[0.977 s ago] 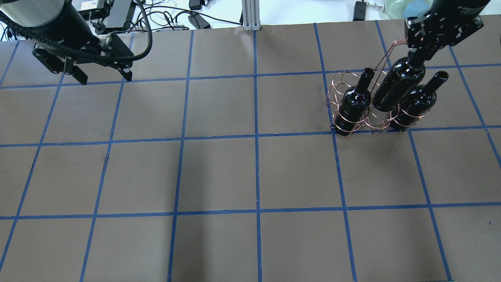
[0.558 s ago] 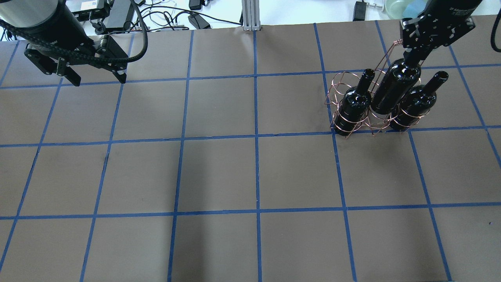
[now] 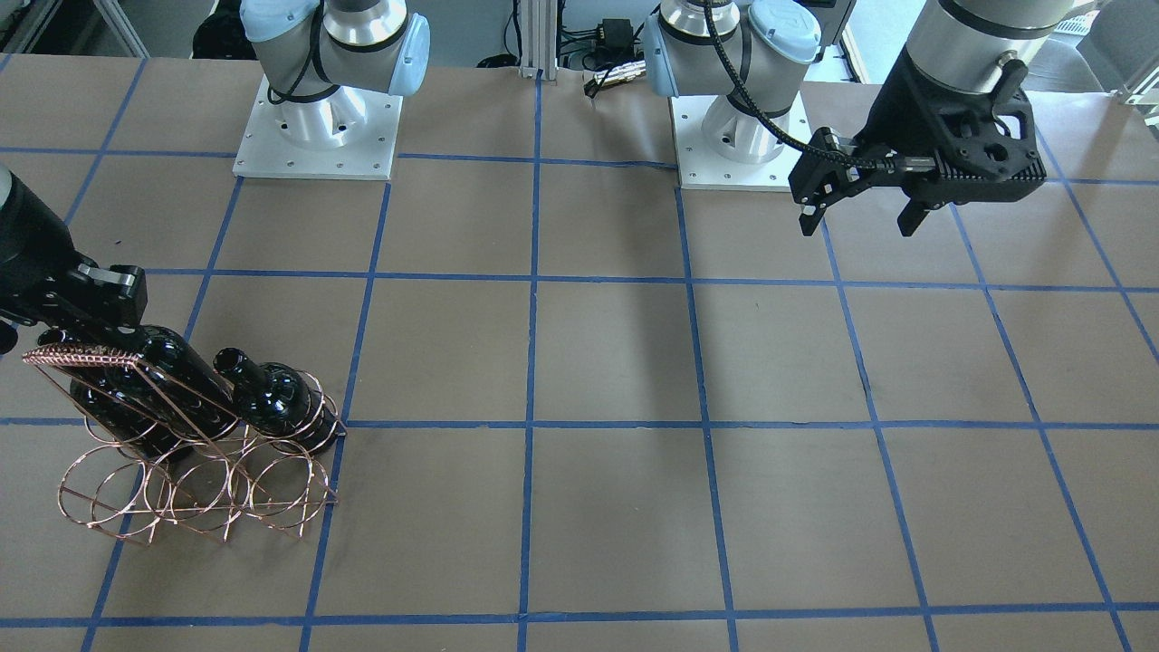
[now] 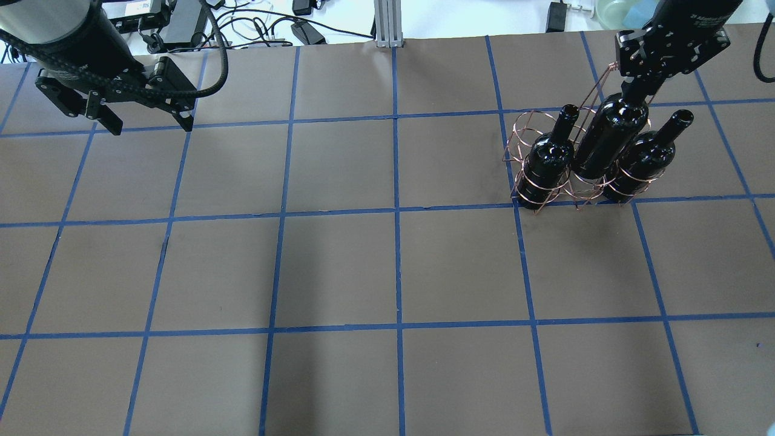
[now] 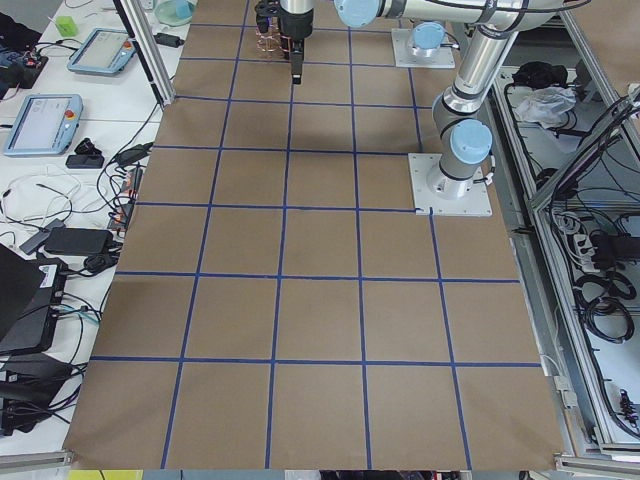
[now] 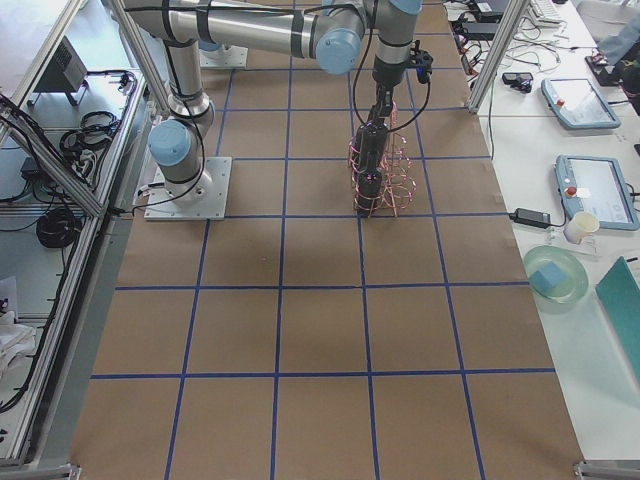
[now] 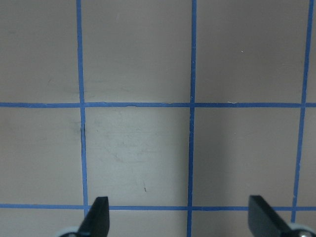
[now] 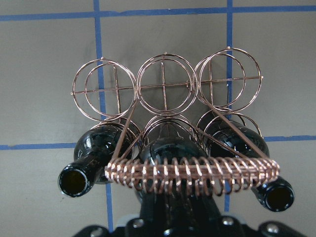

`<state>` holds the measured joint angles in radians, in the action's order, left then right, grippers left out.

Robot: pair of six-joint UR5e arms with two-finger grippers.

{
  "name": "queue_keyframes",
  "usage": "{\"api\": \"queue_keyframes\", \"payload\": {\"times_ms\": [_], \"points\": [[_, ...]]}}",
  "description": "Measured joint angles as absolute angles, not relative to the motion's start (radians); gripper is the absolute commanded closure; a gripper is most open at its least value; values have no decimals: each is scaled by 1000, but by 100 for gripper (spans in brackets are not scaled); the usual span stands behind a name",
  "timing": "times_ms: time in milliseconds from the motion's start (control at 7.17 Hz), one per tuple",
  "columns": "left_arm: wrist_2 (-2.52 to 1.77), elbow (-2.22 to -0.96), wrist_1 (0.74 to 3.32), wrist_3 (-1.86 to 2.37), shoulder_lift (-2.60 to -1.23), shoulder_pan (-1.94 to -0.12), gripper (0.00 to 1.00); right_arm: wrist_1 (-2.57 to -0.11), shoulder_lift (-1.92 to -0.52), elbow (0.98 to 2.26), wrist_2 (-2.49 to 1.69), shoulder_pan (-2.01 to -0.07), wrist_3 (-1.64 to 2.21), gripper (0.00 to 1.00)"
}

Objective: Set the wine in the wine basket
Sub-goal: 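Tilt and lower the bottle into the empty rack slot with the right gripper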

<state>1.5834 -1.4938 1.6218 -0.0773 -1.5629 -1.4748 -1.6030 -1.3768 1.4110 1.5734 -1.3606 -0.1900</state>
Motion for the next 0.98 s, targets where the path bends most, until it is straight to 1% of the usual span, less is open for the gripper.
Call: {"api": "queue_keyframes", "payload": {"times_ms": [977], "points": [[1583, -1495, 1599, -71, -1579, -1474, 0, -1607, -1328, 1428, 1584, -1361, -192, 100]]}}
